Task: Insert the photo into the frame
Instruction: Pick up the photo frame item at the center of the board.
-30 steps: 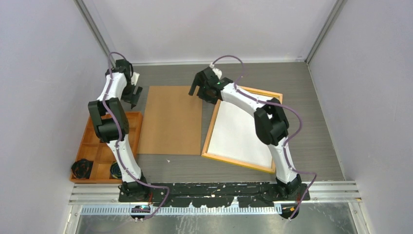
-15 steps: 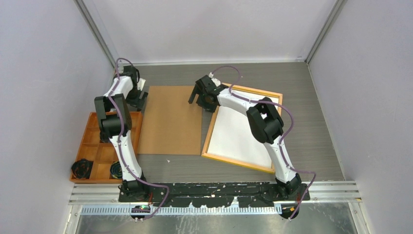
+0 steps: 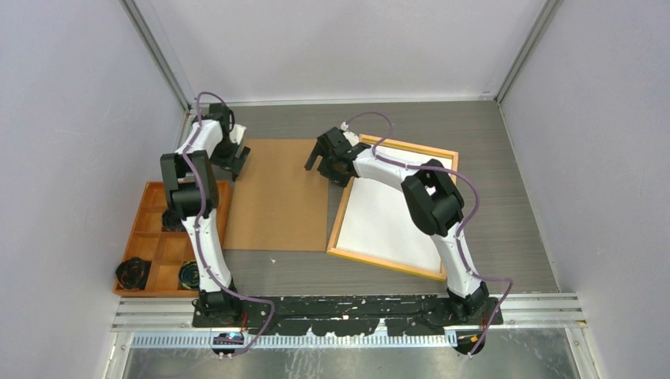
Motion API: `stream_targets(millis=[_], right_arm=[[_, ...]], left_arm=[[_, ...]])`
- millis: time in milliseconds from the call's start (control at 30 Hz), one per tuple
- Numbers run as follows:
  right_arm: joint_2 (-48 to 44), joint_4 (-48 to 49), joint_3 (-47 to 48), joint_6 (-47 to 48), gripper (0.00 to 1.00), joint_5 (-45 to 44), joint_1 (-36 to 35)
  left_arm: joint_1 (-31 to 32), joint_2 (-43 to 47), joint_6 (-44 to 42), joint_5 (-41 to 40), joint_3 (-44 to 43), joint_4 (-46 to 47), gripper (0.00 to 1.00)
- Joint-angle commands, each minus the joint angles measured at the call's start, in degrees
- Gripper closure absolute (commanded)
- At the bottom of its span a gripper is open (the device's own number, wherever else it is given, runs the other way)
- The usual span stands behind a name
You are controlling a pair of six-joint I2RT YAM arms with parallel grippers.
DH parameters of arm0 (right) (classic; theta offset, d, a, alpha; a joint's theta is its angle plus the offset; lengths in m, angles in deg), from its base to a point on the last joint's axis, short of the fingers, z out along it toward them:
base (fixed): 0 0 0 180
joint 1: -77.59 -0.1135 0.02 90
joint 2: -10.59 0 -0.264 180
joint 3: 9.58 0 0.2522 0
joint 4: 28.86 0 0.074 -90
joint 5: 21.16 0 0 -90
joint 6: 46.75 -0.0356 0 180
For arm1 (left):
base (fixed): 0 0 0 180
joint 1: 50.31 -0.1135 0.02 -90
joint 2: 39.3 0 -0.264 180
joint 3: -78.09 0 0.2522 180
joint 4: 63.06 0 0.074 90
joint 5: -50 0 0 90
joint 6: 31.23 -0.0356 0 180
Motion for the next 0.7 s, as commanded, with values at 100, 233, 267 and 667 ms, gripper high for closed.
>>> stream_targets(millis=[100,233,267,667], right_arm=[[-1.23,2.31,-1.25,-5.25,0.0,5.31,-1.36],[-3.41,6.47,-1.52,-7.46,0.0,9.28,-1.27],[-4.18,7.72,-1.74,-8.14,0.0,10.5,-1.27],[-17.81,30.16,-11.75,-19.98,0.03,20.63,-1.61]], left_arm=[[2.0,-3.09,0.03,4.11,-2.05,-3.24,0.09],[2.59,-2.81,-0.34,4.18,-1.2,-2.88,0.09],[2.76,-2.78,-0.4,4.16,-0.93,-2.77,0.09],[3.88,-0.87,-0.07,4.29,1.72,-1.89,0.08]])
